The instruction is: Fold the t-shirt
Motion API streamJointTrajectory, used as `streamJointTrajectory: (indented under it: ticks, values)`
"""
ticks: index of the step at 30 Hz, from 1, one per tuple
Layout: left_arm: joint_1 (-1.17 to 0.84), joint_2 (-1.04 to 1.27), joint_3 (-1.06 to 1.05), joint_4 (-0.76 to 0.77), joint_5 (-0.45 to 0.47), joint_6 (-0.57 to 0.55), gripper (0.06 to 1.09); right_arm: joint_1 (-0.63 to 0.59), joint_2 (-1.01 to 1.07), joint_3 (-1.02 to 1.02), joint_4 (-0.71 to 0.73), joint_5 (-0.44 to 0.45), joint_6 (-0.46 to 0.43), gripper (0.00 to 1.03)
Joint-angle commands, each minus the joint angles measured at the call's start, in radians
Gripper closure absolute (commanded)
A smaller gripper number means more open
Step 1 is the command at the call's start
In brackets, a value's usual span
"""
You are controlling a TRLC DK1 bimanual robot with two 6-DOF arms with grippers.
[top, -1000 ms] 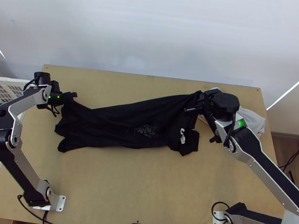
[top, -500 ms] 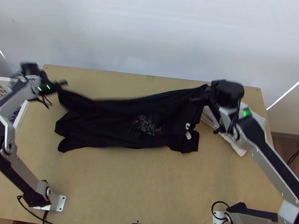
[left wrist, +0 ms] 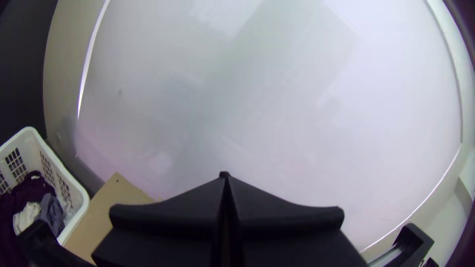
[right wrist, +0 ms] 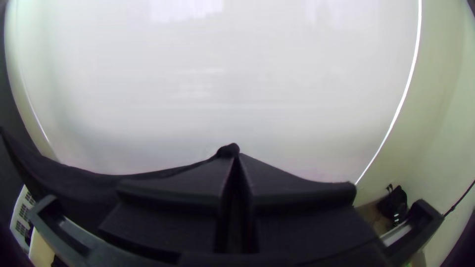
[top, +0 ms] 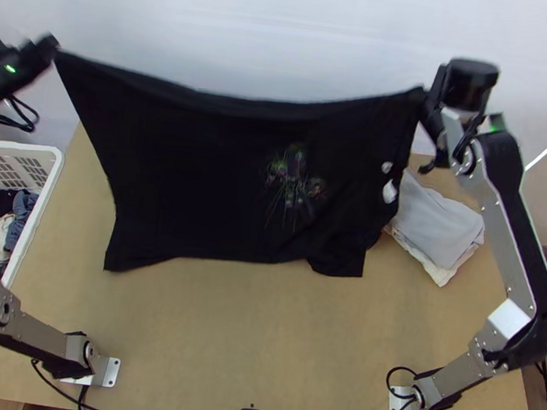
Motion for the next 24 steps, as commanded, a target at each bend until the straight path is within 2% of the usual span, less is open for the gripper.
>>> streamJointTrajectory:
  ticks: [1,4,13,16,20,24]
  values:
    - [-0.02,-0.07,0.187,-0.063,-0.007,-0.059,1.05,-0.005,0.013,0.242,0.099,-0.003,-0.051,1.0]
    - [-0.014,-0.141,0.187,-0.063,-0.014,-0.078,1.05,0.043,-0.099,0.242,0.171,-0.005,-0.06,1.0]
    - [0.098,-0.501,0.095,-0.089,0.01,-0.118,1.05,0.242,-0.649,0.021,0.171,-0.026,-0.126,1.0]
    - [0.097,-0.673,-0.029,-0.076,0.01,-0.046,1.05,0.202,-0.815,-0.055,0.142,-0.061,-0.127,1.0]
    - [0.098,-0.756,-0.081,-0.093,0.009,-0.045,1.05,0.199,-0.956,-0.106,0.067,-0.086,-0.127,1.0]
    - [0.095,-0.765,-0.081,-0.106,0.004,-0.062,1.05,0.201,-0.998,-0.111,0.004,-0.095,-0.131,1.0]
